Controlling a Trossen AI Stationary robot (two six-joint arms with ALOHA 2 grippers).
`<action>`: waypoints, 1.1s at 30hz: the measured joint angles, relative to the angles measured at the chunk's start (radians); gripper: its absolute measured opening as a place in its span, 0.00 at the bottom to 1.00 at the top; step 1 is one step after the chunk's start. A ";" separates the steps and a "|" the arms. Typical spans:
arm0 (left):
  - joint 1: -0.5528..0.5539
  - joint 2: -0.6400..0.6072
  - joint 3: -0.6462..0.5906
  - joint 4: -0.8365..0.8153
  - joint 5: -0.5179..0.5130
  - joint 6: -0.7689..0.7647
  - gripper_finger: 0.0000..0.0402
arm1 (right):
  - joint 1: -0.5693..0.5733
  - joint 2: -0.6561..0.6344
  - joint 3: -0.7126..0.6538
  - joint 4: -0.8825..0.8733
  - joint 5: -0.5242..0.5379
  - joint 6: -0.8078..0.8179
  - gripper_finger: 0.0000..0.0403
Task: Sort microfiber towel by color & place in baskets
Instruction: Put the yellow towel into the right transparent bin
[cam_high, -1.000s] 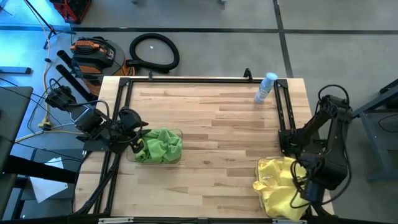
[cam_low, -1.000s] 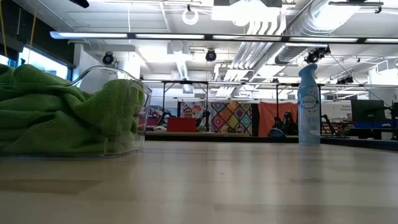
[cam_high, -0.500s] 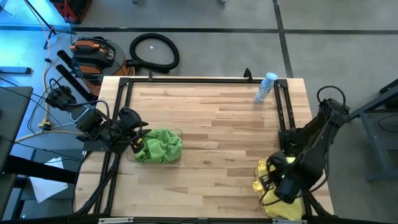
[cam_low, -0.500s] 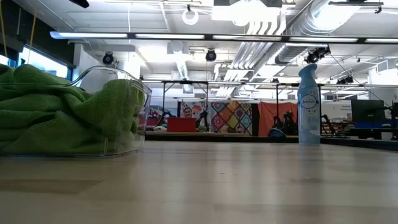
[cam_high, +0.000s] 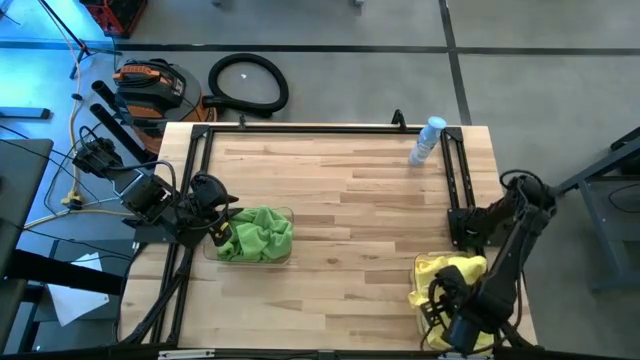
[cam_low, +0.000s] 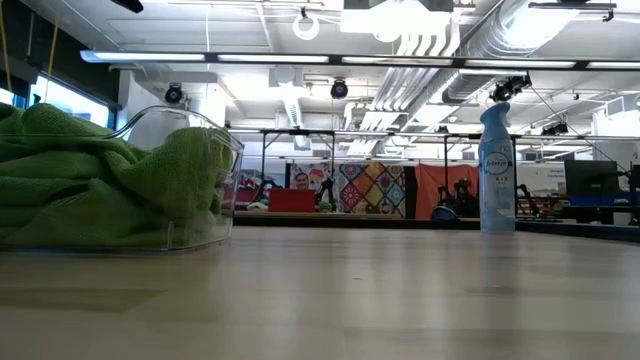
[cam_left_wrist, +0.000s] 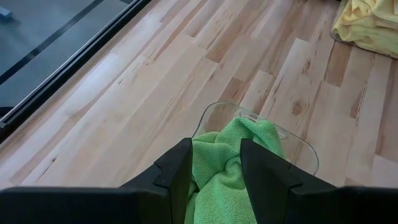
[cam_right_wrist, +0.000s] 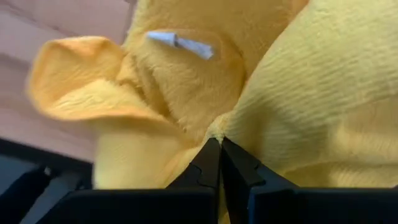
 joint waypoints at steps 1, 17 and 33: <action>0.000 0.000 0.000 0.000 0.000 0.000 0.31 | 0.004 0.006 -0.009 0.003 0.004 0.004 0.00; 0.000 0.000 0.000 0.000 0.000 -0.006 0.31 | 0.009 0.014 -0.394 0.531 0.041 -0.026 0.00; 0.000 0.000 0.000 0.000 0.006 -0.008 0.31 | 0.017 -0.022 -0.244 0.357 0.079 -0.037 0.25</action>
